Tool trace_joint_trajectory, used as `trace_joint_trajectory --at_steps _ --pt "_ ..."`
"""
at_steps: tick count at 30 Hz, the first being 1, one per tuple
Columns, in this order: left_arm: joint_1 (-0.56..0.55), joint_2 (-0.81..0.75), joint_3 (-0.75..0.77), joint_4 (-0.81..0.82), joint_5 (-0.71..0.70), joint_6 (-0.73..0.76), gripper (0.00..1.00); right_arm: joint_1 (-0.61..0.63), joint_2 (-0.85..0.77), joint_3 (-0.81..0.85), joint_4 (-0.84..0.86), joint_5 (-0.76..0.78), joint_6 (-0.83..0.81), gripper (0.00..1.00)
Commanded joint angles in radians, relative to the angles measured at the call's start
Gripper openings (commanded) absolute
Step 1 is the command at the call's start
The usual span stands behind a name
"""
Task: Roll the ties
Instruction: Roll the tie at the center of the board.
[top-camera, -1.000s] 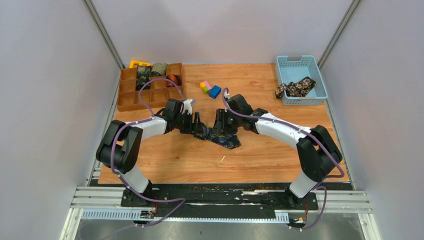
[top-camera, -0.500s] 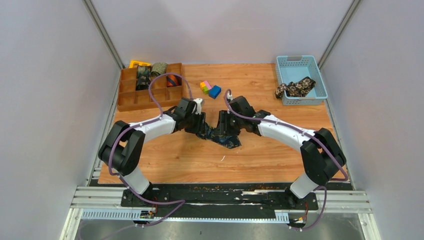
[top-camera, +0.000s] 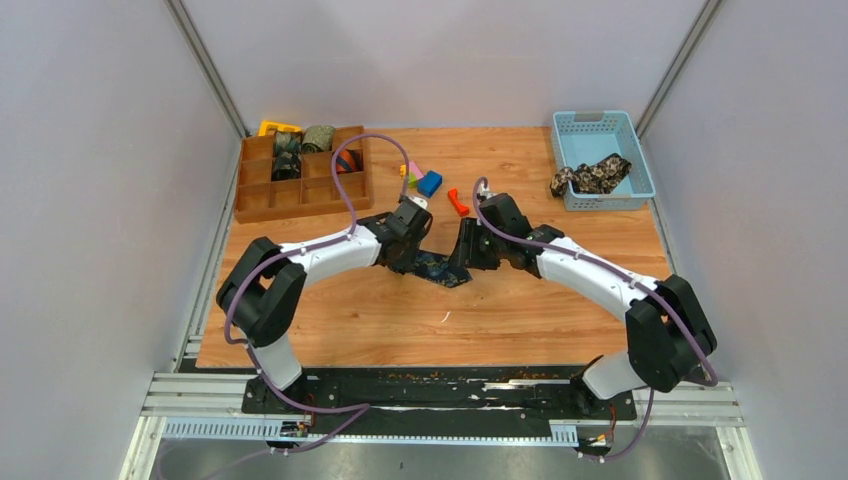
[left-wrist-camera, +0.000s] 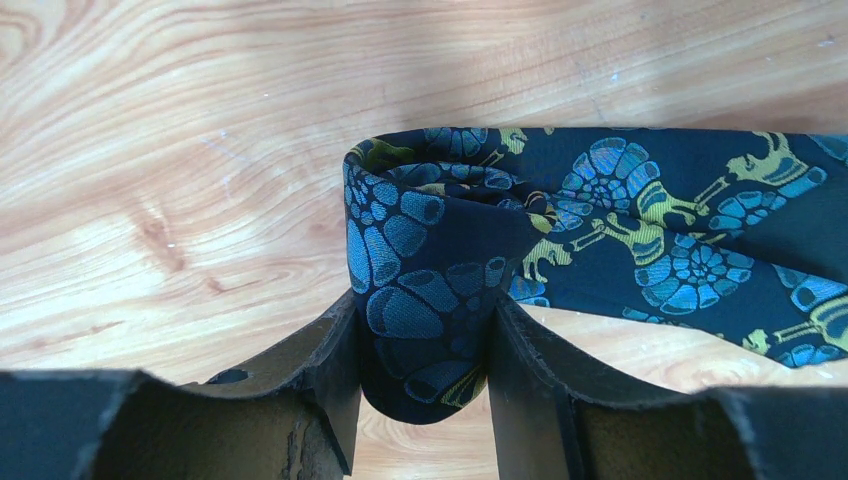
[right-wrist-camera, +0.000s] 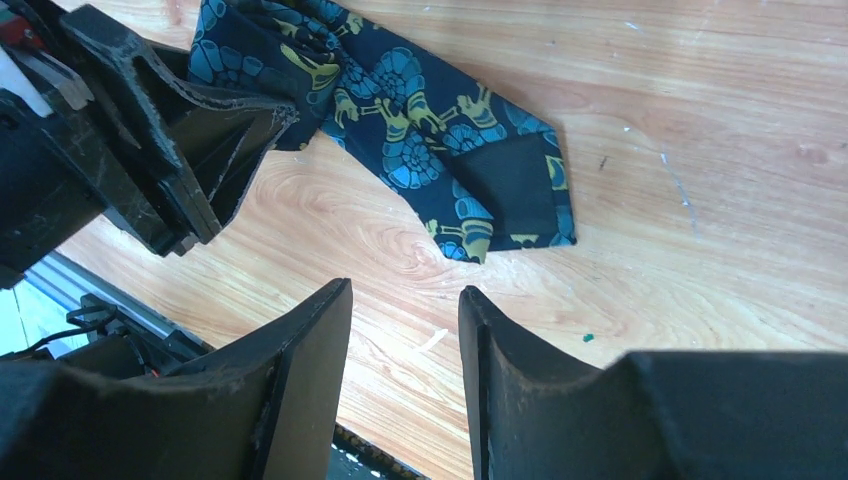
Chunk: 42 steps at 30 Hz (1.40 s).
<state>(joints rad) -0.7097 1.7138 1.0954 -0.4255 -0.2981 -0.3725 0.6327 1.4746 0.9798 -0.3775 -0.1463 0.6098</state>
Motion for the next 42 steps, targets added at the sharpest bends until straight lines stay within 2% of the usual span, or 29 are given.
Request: trace_joint_trajectory --at_steps 1,10,16,25,36,42 --pt "-0.056 0.065 0.085 -0.126 -0.22 -0.032 0.51 -0.017 -0.058 -0.014 0.01 0.023 0.016 0.45" --pt "-0.148 0.214 0.249 -0.295 -0.418 -0.077 0.53 -0.05 -0.117 -0.061 0.018 0.005 0.012 0.44" --pt "-0.186 0.278 0.329 -0.362 -0.444 -0.105 0.57 -0.07 -0.157 -0.087 0.023 -0.006 0.011 0.44" --pt "-0.216 0.282 0.392 -0.391 -0.374 -0.136 0.65 -0.089 -0.205 -0.117 0.028 -0.016 0.017 0.44" --pt "-0.223 0.242 0.384 -0.321 -0.195 -0.172 0.66 -0.093 -0.24 -0.151 0.035 -0.028 0.026 0.44" --pt "-0.223 0.213 0.388 -0.31 -0.164 -0.197 0.66 -0.1 -0.272 -0.166 0.025 -0.017 0.027 0.44"
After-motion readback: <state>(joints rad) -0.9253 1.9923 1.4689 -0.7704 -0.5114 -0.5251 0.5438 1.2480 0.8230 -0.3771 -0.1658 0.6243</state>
